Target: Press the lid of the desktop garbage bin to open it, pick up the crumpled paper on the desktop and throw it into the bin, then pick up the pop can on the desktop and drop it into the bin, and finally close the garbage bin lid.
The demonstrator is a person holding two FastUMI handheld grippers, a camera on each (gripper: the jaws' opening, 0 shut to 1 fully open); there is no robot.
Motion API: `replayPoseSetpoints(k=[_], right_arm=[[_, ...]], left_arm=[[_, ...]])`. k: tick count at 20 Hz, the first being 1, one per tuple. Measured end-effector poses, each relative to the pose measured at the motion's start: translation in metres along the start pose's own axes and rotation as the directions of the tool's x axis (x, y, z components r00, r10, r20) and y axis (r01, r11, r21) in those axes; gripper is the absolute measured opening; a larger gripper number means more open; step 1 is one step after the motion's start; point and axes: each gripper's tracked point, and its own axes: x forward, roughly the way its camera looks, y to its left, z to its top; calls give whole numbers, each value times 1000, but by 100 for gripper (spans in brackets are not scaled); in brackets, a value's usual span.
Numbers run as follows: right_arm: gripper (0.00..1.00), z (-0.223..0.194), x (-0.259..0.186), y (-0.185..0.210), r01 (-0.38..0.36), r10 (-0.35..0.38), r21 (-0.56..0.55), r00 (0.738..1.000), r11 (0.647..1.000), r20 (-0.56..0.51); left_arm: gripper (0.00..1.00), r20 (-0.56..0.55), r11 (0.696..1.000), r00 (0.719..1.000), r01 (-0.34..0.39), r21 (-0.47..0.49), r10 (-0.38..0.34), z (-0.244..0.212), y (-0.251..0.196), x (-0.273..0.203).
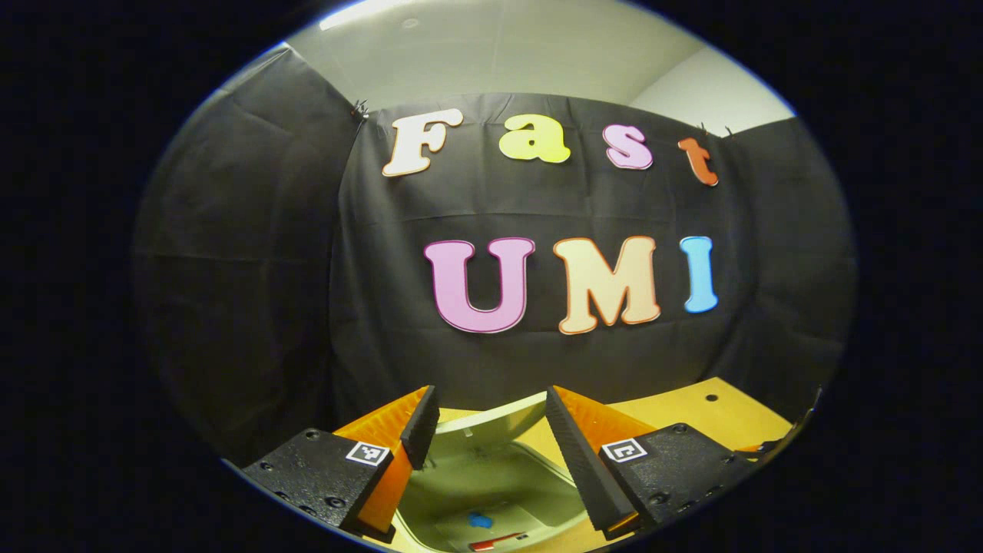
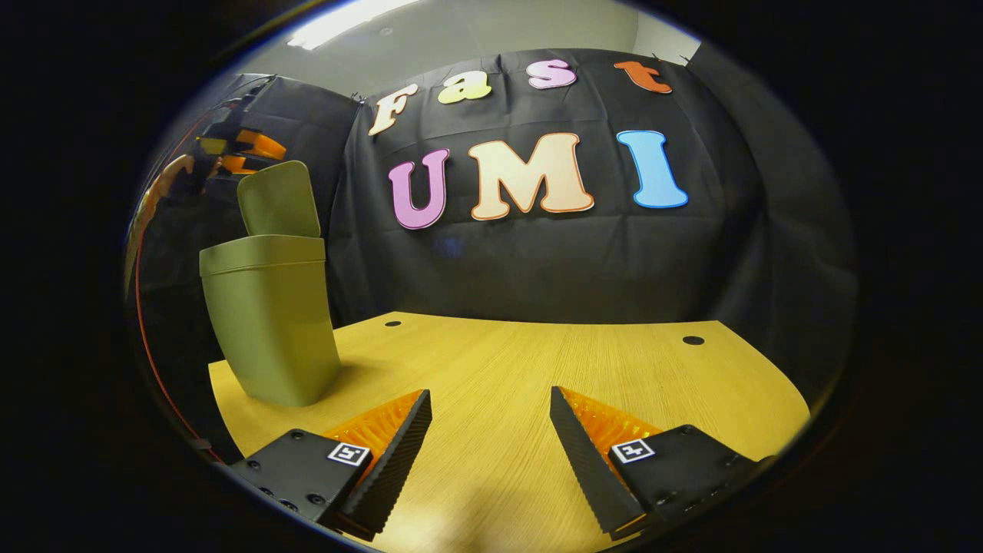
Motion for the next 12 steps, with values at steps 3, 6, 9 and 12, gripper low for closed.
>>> replayPoseSetpoints(k=[3,6,9,12], right_arm=[[98,3,-2,2,-2,2,-7,1000,1000,8],[98,7,-4,7,-11,11,-14,1000,1000,17],[98,7,-3,7,-16,16,-21,1000,1000,18],[98,4,-2,4,-6,7,-27,1000,1000,11]], left_arm=[[89,8,998,999,47,-44,-46,-22,-10,-22],[82,-9,998,999,49,-30,-50,-51,-14,-30],[82,-70,998,996,52,-43,-55,-87,-19,-29],[82,-105,998,993,42,-45,-46,-111,-18,-23]])
